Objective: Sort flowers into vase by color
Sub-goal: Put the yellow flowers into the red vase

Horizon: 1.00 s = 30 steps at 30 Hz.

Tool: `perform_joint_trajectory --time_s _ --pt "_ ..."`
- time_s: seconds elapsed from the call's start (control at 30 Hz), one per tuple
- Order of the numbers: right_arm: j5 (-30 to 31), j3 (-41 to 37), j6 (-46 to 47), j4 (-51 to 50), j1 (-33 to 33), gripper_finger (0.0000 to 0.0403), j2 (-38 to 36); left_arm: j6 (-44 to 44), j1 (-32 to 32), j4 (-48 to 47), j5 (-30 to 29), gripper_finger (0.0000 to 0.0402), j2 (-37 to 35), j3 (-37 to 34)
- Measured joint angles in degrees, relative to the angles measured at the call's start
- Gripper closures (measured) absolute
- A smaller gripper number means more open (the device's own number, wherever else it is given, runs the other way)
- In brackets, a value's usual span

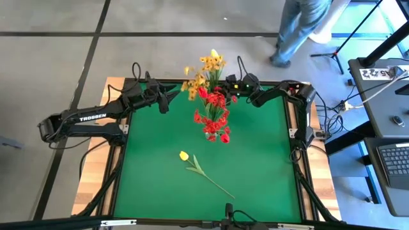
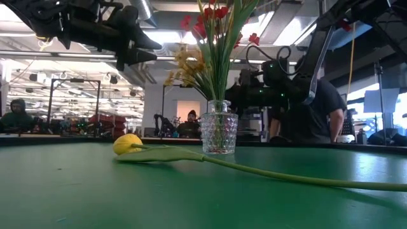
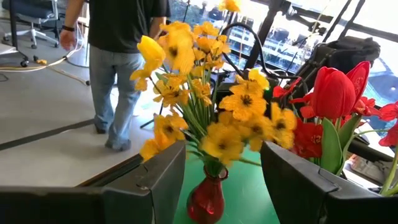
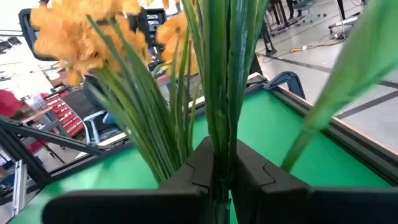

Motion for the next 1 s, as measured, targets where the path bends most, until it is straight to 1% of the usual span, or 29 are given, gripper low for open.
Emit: perform_joint_trajectory --time_s 0.2,0.4,0.5,0.6,0.87,1.0 --pt "-0.7 0.0 -0.5 0.3 0.0 0.0371 0.0 -0.2 0.0 0.0 0.0 0.0198 0.0 0.0" --pt "-4.6 0.0 -1.9 0.4 0.0 0.037 0.0 -0.2 0.0 0.0 0.0 0.0198 0.0 0.0" --pt "-5.2 0.0 -1.9 0.4 0.0 0.0363 0.0 -0.2 0.0 0.0 0.0 0.0198 0.0 0.0" --pt "-6.0 0.0 -1.9 0.4 -0.5 0.0338 0.0 -0.2 0.0 -0.1 0.0 0.0198 0.0 0.0" --pt "-8.6 0.0 -2.0 -0.1 -1.7 0.0246 -0.8 -0.2 0.0 -0.8 0.0 0.0198 0.0 0.0" --pt "-10.2 0.0 -2.0 -0.2 -2.0 0.0217 -2.4 -0.2 0.0 -0.9 0.0 0.0198 0.0 0.0"
